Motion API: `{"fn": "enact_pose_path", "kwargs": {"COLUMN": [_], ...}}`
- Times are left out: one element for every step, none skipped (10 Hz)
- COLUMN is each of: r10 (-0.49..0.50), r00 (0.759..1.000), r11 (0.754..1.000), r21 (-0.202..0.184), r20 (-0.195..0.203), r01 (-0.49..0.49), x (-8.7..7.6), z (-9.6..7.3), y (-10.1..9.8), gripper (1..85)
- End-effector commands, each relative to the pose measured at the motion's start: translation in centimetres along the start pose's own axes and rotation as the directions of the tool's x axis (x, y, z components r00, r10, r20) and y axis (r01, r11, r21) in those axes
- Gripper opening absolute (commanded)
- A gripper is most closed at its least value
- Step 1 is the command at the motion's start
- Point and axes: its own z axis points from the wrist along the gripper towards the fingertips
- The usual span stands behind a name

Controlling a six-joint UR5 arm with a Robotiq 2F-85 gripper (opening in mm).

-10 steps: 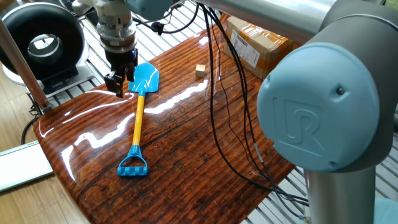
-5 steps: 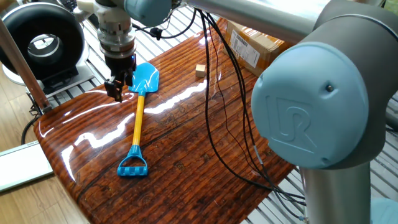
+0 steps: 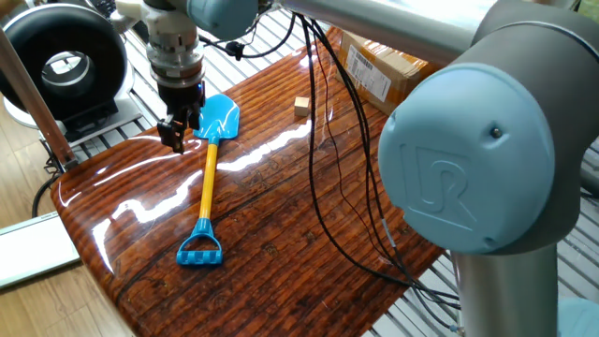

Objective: Use a shovel to scoop up an object

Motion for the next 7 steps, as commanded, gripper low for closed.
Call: {"fn": "enact_pose_path", "kwargs": {"r10": [-0.008, -0.02, -0.029, -0.036, -0.047, -0.056, -0.061], "r00": [1.0, 1.0, 0.999, 0.999, 0.999, 0.998, 0.998], "r11": [1.0, 1.0, 1.0, 0.999, 0.999, 0.998, 0.998], "r21": [-0.005, -0.007, -0.009, -0.01, -0.011, -0.01, -0.013], "r20": [0.017, 0.015, 0.018, 0.024, 0.025, 0.025, 0.023], "r01": [0.008, 0.02, 0.029, 0.037, 0.047, 0.056, 0.061], "x": [0.8, 1.4, 2.0, 2.6, 3.6, 4.5, 5.4], "z": [0.7, 0.6, 0.7, 0.8, 0.6, 0.4, 0.1], "y": [-0.7, -1.4, -1.7, -2.0, -2.4, -2.7, -2.9], "gripper": [65.7, 65.7, 65.7, 65.7, 65.7, 65.7, 65.7]}}
